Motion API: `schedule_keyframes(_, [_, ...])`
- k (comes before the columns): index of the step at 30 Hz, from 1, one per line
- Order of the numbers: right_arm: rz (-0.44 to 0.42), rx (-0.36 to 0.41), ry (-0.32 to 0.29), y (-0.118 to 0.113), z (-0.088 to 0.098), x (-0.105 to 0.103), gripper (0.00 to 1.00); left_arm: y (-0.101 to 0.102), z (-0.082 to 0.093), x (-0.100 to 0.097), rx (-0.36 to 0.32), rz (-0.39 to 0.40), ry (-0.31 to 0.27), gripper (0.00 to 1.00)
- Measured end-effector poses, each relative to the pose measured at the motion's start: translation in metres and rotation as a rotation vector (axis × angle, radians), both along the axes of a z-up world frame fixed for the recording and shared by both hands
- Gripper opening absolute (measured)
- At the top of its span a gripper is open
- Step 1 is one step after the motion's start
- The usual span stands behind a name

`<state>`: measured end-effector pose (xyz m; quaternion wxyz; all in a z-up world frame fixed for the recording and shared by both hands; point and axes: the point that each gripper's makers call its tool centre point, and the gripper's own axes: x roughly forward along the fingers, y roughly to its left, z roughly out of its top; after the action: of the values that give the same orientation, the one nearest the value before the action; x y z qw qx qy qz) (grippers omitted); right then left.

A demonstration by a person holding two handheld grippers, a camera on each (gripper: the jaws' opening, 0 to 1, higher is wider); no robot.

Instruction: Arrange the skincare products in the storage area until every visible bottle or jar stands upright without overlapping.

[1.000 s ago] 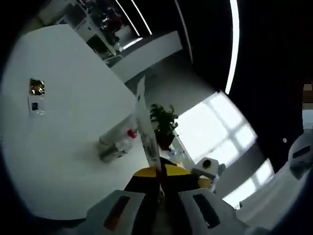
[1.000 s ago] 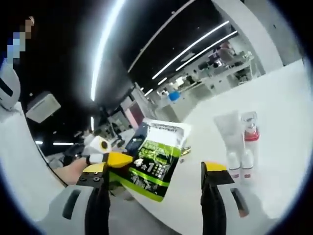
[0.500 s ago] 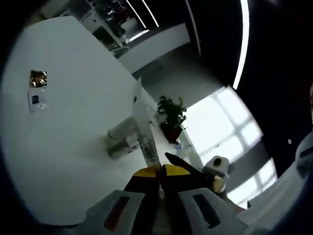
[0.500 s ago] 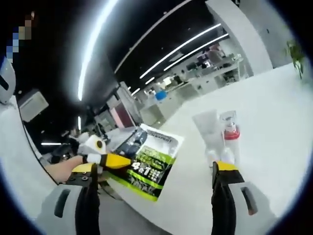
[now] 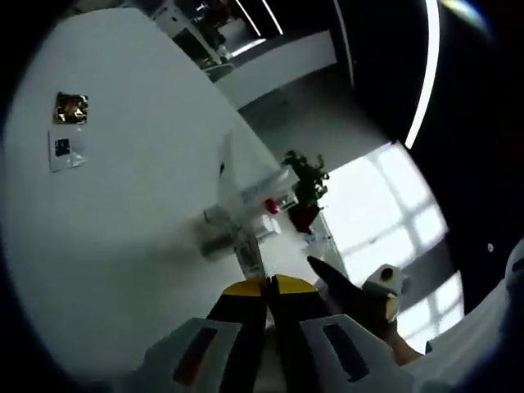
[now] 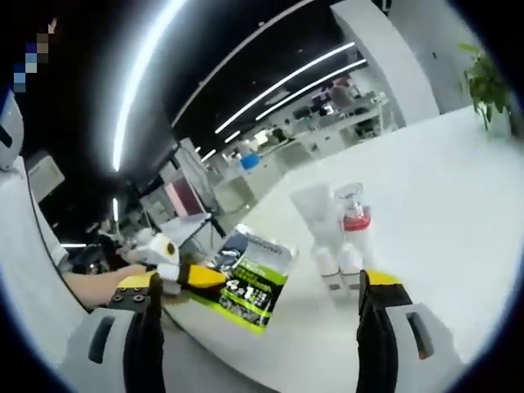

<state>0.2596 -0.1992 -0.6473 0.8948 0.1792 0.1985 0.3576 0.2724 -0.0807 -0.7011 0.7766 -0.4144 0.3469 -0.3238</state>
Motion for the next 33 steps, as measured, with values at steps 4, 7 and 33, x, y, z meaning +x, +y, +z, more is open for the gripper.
schedule_keyframes(4, [-0.026,-0.003,0.006,-0.006,-0.003,0.0,0.99,-0.002,-0.008,0.002,0.011,-0.008,0.014,0.0])
schedule_keyframes(7, [-0.042,-0.005,0.01,-0.01,-0.004,0.0,0.99,-0.001,-0.014,0.006,0.017,-0.01,0.024,0.0])
schedule_keyframes(33, [-0.097,0.009,0.044,-0.024,-0.015,0.004,0.99,-0.008,-0.066,0.038,0.099,-0.03,0.064,0.0])
